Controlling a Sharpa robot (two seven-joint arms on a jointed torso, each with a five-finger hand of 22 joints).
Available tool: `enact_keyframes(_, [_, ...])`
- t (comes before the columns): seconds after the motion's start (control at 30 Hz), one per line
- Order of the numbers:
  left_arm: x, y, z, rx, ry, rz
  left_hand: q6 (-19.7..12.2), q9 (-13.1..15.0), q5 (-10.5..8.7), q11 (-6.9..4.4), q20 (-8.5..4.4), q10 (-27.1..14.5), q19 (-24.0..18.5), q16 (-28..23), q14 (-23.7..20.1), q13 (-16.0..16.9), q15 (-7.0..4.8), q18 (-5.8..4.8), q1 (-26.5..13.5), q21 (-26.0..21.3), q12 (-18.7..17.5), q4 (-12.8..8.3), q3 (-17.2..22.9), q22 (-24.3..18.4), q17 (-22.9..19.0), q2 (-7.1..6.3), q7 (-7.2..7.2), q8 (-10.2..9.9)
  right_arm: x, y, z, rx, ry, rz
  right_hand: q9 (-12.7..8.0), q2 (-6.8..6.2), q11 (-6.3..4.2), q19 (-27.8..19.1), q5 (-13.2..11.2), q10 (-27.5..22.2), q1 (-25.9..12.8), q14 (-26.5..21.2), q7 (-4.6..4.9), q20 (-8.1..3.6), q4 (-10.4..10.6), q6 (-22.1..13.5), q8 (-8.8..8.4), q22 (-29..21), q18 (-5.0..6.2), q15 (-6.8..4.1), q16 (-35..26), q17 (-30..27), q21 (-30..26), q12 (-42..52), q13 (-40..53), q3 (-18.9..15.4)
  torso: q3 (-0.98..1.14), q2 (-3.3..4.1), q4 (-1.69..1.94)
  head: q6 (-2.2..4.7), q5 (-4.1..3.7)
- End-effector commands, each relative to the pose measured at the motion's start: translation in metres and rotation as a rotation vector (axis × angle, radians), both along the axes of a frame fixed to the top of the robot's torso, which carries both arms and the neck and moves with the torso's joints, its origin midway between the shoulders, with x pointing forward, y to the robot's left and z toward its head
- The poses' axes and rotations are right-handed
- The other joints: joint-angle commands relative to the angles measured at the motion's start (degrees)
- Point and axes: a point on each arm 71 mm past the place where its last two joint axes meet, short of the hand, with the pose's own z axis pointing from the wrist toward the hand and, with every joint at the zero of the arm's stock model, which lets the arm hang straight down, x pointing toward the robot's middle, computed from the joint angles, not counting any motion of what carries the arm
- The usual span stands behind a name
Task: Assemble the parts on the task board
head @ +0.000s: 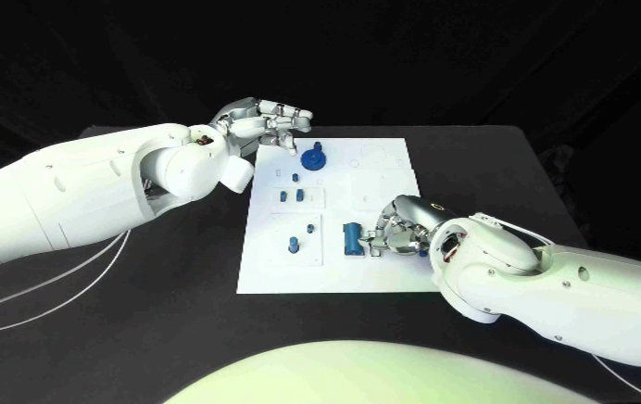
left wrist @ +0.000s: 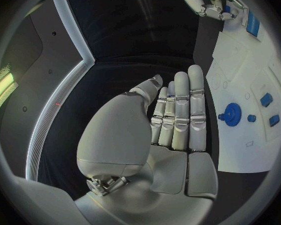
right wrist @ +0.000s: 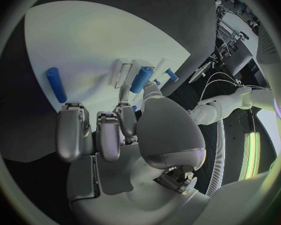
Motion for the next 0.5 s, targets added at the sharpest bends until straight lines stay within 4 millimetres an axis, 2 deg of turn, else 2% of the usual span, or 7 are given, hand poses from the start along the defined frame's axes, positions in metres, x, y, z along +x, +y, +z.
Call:
enact_keyframes(0.03, [-0.001, -0.002, 0.001, -0.008, -0.002, -0.016, -0.4, 0.1, -0.06, 0.03, 0.02, -0.3, -0.5, -0.2, -0.4, -0.1, 0.15, 0.69, -0.3, -0.2, 0.2, 0.1, -0.3, 0.0, 0.1, 0.38, 0.10, 0.2, 0.002, -0.013, 0.003, 0.104, 0.020, -0.025, -1.0, 0.83, 0.06, 0.4, 3.8, -1.0, 3.9, 4.5, 0.24, -0.30, -1.5, -0.8, -1.58, 11.0, 0.03, -0.23, -0.4, 9.0, -1.1, -1.3, -1.0, 1.5, -0.04, -0.09, -0.10, -0.15, -0.58])
enact_keyframes(0.17, [-0.001, -0.001, 0.000, -0.007, -0.002, -0.013, -0.4, 0.1, -0.06, 0.03, 0.02, -0.3, -0.5, -0.2, -0.4, -0.1, 0.15, 0.69, -0.3, -0.2, 0.2, 0.1, -0.3, 0.0, 0.1, 0.38, 0.10, 0.2, 0.004, -0.037, 0.008, 0.083, 0.015, -0.027, -3.5, 0.15, 0.76, 0.3, 4.5, -1.9, 6.7, 4.5, 1.10, 0.12, -2.1, -0.5, -4.95, 11.0, 0.01, 0.35, -0.6, 8.8, -1.2, -2.9, -2.1, 4.1, -0.11, -0.20, -0.18, 0.13, -0.93])
enact_keyframes(0.27, [0.000, -0.001, 0.000, -0.007, -0.002, -0.013, -0.4, 0.1, -0.06, 0.03, 0.02, -0.3, -0.5, -0.2, -0.4, -0.1, 0.15, 0.69, -0.3, -0.2, 0.2, 0.1, -0.3, 0.0, 0.1, 0.38, 0.10, 0.2, 0.004, -0.048, 0.013, 0.027, -0.035, 0.010, -4.8, -0.49, 0.94, 0.3, 4.8, -1.9, 7.0, 4.4, 1.17, 0.32, -1.8, 0.4, -6.37, 11.0, 0.03, 0.49, -0.7, 8.5, -1.3, -3.2, -2.3, 5.2, -0.12, -0.16, -0.22, 0.22, -1.17])
enact_keyframes(0.33, [0.000, -0.001, 0.000, -0.007, -0.002, -0.014, -0.4, 0.1, -0.06, 0.03, 0.02, -0.3, -0.5, -0.2, -0.4, -0.1, 0.15, 0.69, -0.3, -0.2, 0.2, 0.1, -0.3, 0.0, 0.1, 0.38, 0.10, 0.2, 0.004, -0.055, 0.015, -0.009, -0.065, 0.021, -5.5, -1.05, 0.87, 0.3, 4.4, -1.7, 6.9, 4.4, 1.26, 0.43, -1.3, 1.0, -7.13, 11.0, 0.01, 0.53, -0.8, 8.5, -1.2, -3.2, -2.3, 5.6, 0.00, -0.18, -0.29, 0.24, -1.33])
enact_keyframes(0.5, [0.000, -0.002, 0.000, -0.007, -0.001, -0.015, -0.4, 0.1, -0.06, 0.03, 0.02, -0.3, -0.5, -0.2, -0.4, -0.1, 0.15, 0.69, -0.3, -0.2, 0.2, 0.1, -0.3, 0.0, 0.1, 0.38, 0.10, 0.2, 0.006, -0.067, 0.015, -0.073, -0.095, 0.015, -7.6, -1.61, 1.17, 0.4, 2.9, -1.4, 5.5, 4.5, 1.64, 0.61, 0.6, 1.8, -9.22, 11.1, -0.04, 0.78, -0.6, 8.7, -1.0, -3.2, -2.3, 6.3, -0.01, -0.05, -0.15, 0.36, -1.61])
